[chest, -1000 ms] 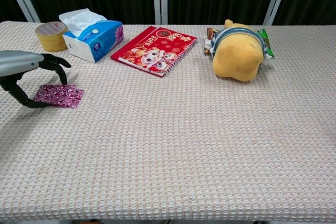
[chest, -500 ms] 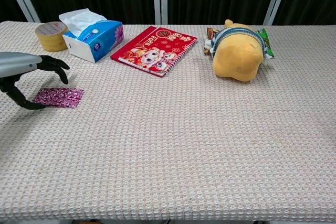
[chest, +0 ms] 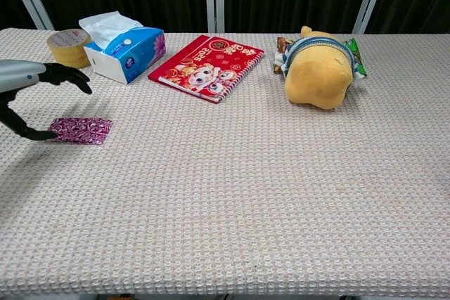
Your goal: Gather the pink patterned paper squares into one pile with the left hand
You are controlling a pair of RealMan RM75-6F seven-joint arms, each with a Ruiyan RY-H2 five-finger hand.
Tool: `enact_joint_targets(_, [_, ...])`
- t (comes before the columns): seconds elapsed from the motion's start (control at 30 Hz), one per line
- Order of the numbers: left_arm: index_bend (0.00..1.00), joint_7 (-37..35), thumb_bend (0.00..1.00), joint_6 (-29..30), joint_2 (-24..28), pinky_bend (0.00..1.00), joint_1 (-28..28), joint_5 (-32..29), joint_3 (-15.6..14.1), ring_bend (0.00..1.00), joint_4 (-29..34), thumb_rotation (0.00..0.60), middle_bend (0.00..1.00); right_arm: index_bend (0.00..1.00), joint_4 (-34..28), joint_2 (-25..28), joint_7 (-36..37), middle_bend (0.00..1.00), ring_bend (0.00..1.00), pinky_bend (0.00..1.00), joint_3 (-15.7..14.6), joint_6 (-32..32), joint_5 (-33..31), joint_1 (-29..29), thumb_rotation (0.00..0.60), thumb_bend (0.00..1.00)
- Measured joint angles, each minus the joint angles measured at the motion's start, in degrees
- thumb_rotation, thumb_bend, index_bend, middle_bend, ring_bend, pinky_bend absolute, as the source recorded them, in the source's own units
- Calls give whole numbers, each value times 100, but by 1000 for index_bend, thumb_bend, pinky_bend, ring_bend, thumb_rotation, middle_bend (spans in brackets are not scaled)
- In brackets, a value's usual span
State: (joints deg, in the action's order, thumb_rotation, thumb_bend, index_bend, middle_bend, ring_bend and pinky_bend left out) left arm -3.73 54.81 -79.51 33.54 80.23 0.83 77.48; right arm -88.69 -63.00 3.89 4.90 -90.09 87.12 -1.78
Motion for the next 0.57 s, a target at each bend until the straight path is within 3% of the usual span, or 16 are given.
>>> enact_joint_targets(0.07, [144,46,197,404,93,139,-177,24,17,0,189,520,63,0,48,-7,11,0,0,0,-7,-27,1,24,600,327])
enact_joint_targets(0.13, [137,141,195,853,156,139,-375,51,29,0,320,366,56,0,138,-35,2,0,0,0,-14,-62,-7,56,600,326])
enact_joint_targets(0.2, [133,298,182,1466,233,138,-670,85,22,0,450,131,29,0,275,-86,-45,0,0,0,-18,-103,-38,96,600,322])
enact_joint_targets(0.27, [126,413,176,2080,361,137,-1064,100,-25,0,629,20,4,0,423,-142,-79,0,0,0,-21,-138,-80,137,600,319])
enact_joint_targets(0.57, [119,769,190,3960,958,136,-2633,280,-319,0,1056,0,0,0,1054,-378,60,0,0,0,-34,-289,-295,387,600,317])
